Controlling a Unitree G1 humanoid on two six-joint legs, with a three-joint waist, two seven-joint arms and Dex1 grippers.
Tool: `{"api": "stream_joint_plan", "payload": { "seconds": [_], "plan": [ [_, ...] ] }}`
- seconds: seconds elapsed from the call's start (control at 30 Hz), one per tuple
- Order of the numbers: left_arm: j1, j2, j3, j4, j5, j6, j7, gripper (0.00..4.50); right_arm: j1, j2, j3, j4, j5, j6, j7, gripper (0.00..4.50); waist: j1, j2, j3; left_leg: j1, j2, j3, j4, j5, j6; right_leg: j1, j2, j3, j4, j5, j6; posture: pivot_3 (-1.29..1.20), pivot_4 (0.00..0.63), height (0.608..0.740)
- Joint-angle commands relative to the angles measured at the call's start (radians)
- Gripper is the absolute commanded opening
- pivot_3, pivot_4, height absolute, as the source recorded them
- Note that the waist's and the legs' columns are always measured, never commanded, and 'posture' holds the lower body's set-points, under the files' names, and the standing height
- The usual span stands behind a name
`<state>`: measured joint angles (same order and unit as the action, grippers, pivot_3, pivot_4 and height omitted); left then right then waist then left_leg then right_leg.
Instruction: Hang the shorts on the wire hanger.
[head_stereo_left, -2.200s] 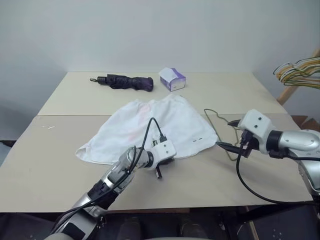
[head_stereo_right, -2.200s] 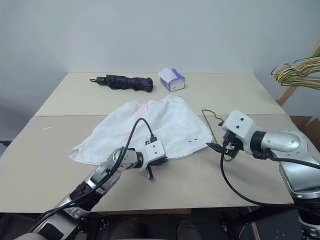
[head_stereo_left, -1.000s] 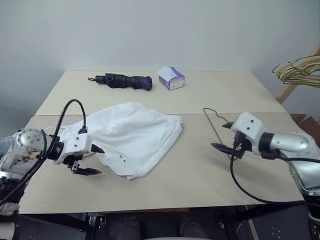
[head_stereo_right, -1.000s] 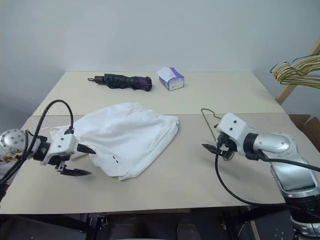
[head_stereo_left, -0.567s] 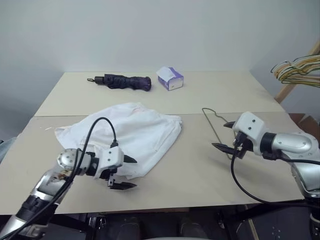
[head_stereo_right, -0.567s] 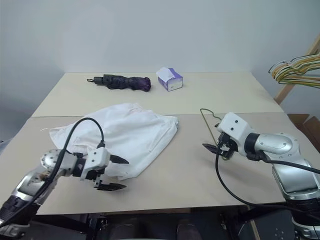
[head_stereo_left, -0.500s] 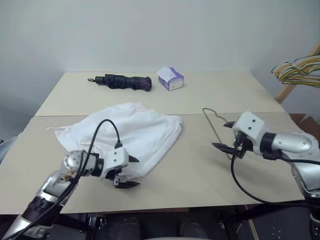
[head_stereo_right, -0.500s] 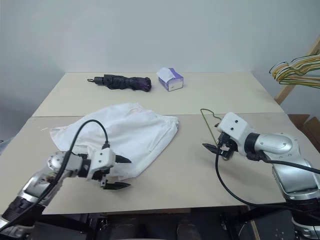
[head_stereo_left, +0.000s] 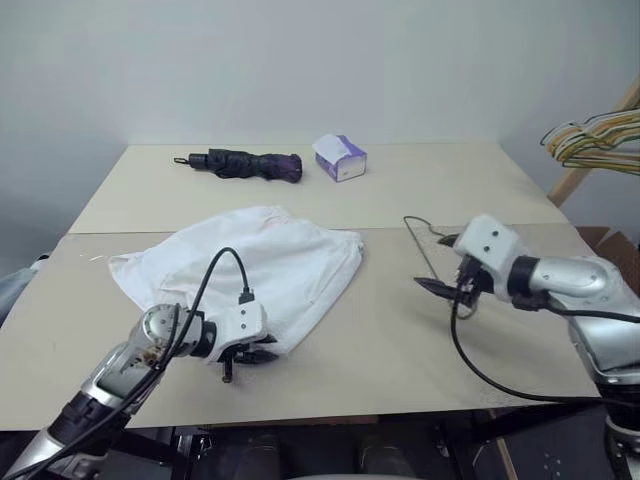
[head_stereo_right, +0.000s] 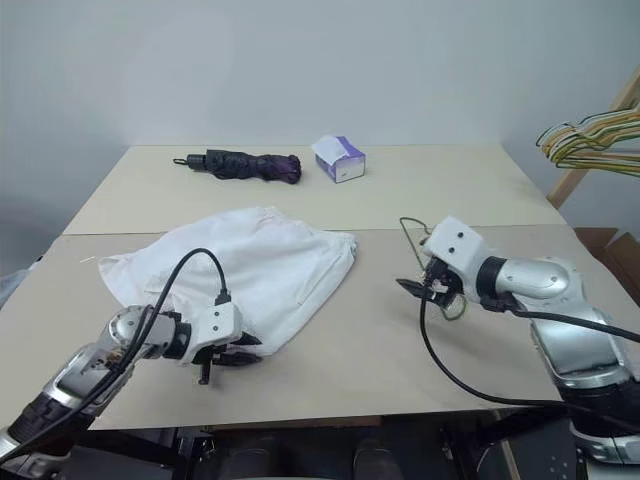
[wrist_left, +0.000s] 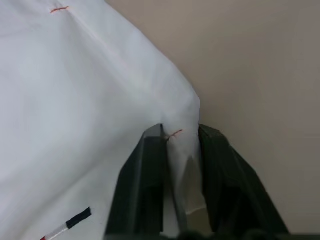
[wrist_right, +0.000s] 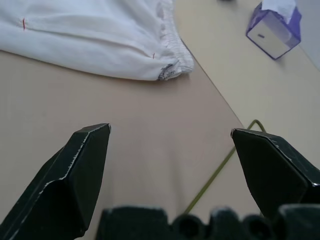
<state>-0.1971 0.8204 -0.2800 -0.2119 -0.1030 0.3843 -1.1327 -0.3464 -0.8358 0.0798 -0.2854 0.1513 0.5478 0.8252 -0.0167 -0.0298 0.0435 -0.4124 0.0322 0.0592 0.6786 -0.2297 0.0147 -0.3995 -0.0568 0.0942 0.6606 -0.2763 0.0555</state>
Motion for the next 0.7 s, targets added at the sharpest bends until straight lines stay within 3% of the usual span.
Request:
{"api": "stream_joint_plan", "payload": {
  "seconds": [0.03,0.13,0.27,0.47,0.7],
  "plan": [
    [-0.015,0.023,0.043,-0.011,-0.022,-0.017,-0.019,0.03,-0.071,0.039,0.066,0.079,-0.077,-0.094,-0.023,4.5,-0.001,0.0,0.0,0.0,0.0,0.0,0.0,0.0,0.0,0.0,0.0,0.0,0.0,0.0,0.0,0.03,0.0,0.74],
    [-0.001,0.036,0.08,-0.035,-0.039,-0.024,-0.015,0.03,-0.126,0.089,0.151,0.221,-0.174,-0.199,-0.051,4.5,0.002,0.0,0.0,0.0,0.0,0.0,0.0,0.0,0.0,0.0,0.0,0.0,0.0,0.0,0.0,0.04,0.0,0.74],
    [0.048,0.119,0.188,-0.108,-0.163,-0.012,-0.12,0.03,-0.21,0.126,0.261,0.462,-0.331,-0.436,-0.099,4.5,-0.003,0.0,0.0,-0.002,0.0,0.0,0.0,0.0,0.0,-0.002,0.0,0.0,0.0,0.0,0.0,0.05,0.0,0.74],
    [0.172,0.238,0.429,-0.174,-0.32,0.013,-0.21,0.03,-0.374,0.233,0.351,0.812,-0.484,-0.788,-0.216,4.5,-0.012,0.0,0.0,-0.001,0.001,0.001,-0.001,0.0,0.0,-0.003,0.0,0.001,0.002,0.0,-0.001,0.09,0.0,0.74],
    [0.238,0.285,0.576,-0.189,-0.381,0.022,-0.239,0.03,-0.475,0.334,0.392,1.031,-0.53,-1.048,-0.22,4.5,0.001,0.0,0.0,0.0,0.0,0.0,-0.001,0.0,0.0,-0.002,0.0,0.0,0.002,0.0,-0.001,0.13,0.0,0.74]
  ]
}}
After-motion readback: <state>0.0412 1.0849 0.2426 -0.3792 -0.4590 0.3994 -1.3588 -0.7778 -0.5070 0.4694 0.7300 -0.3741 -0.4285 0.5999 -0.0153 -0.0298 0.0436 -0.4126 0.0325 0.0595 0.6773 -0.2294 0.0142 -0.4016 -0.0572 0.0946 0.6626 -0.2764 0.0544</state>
